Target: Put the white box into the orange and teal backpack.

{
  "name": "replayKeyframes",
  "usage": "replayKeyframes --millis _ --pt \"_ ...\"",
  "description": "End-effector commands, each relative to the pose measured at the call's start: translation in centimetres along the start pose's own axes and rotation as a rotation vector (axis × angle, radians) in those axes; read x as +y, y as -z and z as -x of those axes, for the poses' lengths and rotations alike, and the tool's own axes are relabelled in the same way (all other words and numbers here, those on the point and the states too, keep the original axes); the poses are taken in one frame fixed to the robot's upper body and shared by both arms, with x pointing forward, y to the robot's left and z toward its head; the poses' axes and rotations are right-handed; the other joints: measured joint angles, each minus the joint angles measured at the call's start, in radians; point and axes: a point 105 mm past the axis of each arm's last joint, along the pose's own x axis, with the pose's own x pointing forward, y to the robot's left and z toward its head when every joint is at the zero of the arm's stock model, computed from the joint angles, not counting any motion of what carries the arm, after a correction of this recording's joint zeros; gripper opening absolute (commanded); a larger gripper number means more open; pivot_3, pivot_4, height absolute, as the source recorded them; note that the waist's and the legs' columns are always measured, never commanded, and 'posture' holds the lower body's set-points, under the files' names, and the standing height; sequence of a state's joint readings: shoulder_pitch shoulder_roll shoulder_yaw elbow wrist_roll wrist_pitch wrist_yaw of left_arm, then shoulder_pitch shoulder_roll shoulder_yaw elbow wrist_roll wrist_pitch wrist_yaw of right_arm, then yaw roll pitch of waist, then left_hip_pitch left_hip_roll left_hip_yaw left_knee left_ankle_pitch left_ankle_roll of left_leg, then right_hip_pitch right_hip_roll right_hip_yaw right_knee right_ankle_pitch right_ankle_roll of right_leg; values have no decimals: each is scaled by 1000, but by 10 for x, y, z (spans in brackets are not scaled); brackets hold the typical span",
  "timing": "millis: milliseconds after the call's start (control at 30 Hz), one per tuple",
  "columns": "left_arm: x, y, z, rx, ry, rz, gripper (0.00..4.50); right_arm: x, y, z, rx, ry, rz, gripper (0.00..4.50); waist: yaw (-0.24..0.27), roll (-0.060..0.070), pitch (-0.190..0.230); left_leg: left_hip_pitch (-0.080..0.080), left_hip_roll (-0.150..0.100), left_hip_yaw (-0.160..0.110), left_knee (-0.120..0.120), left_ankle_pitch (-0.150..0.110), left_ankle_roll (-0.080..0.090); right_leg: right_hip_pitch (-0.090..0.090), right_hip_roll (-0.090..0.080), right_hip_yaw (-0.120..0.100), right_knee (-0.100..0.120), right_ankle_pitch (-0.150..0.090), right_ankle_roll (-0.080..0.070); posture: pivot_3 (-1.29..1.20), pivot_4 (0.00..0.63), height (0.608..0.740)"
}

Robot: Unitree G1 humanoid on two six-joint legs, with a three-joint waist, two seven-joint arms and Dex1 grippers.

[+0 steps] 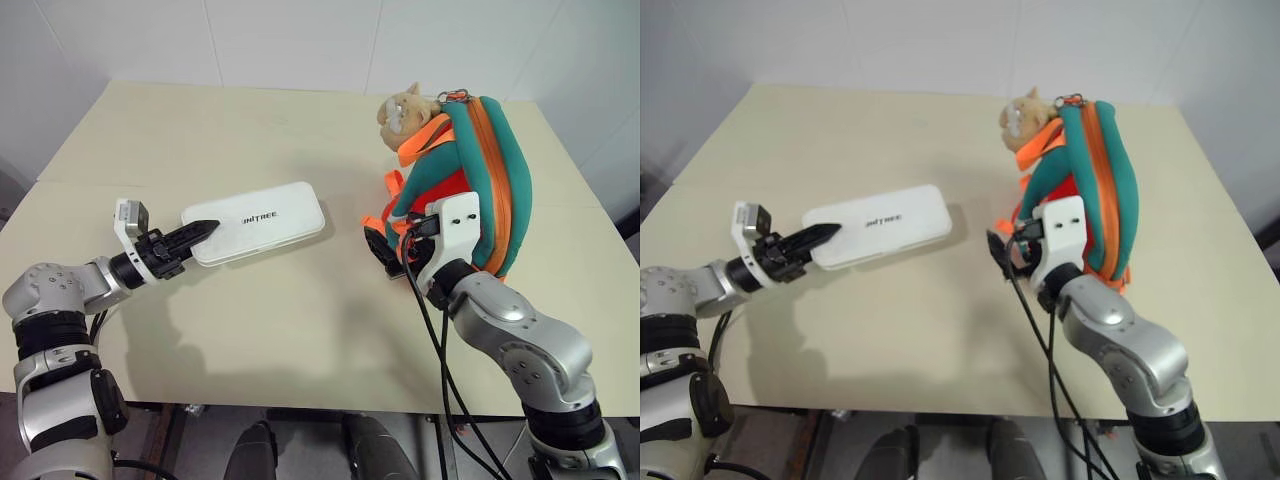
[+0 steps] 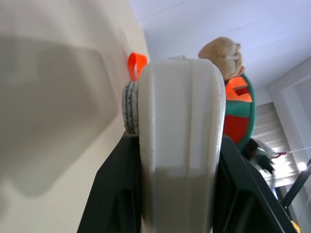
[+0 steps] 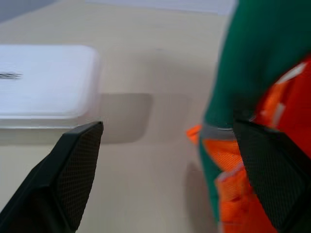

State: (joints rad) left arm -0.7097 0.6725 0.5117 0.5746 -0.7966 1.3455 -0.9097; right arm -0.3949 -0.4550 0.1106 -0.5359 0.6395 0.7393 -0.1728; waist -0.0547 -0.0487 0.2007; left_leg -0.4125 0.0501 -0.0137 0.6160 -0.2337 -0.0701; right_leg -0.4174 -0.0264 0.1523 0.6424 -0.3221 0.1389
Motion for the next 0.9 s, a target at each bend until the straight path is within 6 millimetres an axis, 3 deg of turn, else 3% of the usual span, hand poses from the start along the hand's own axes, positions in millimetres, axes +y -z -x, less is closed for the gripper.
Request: replayKeyframes --millis 33,233,500,700,800,900 --pt "-14 -7 1 -42 48 -40 1294 -6 -14 -7 -93 54 30 4500 0 0 0 0 0 0 0 0 0 0 0 0 0 0 0 0 150 740" --pt "-21 -11 -3 -102 62 -30 1294 -18 -20 -24 -157 134 25 4500 -4 0 0 1 0 0 1 1 -1 0 0 0 3 0 0 0 150 740" --pt "-40 -16 -4 -146 124 -22 1294 -16 -33 -42 -238 130 32 4500 -8 0 0 1 0 -1 1 1 -2 0 0 0 4 0 0 0 150 740" --pt "-38 -9 -4 -116 93 -9 1294 -21 -37 -54 -279 181 38 4500 -12 0 0 2 0 -1 1 2 -2 0 0 0 5 0 0 0 150 740" --pt "-37 -8 -3 -106 79 -4 1294 -20 -37 -59 -285 191 22 3925 -23 0 0 2 0 -1 1 2 -3 0 0 0 5 0 0 0 150 740" --pt "-37 -6 -3 -92 65 -4 1294 -18 -38 -60 -301 185 21 2891 -30 0 0 2 0 -2 1 2 -3 1 0 -1 5 0 0 0 150 740"
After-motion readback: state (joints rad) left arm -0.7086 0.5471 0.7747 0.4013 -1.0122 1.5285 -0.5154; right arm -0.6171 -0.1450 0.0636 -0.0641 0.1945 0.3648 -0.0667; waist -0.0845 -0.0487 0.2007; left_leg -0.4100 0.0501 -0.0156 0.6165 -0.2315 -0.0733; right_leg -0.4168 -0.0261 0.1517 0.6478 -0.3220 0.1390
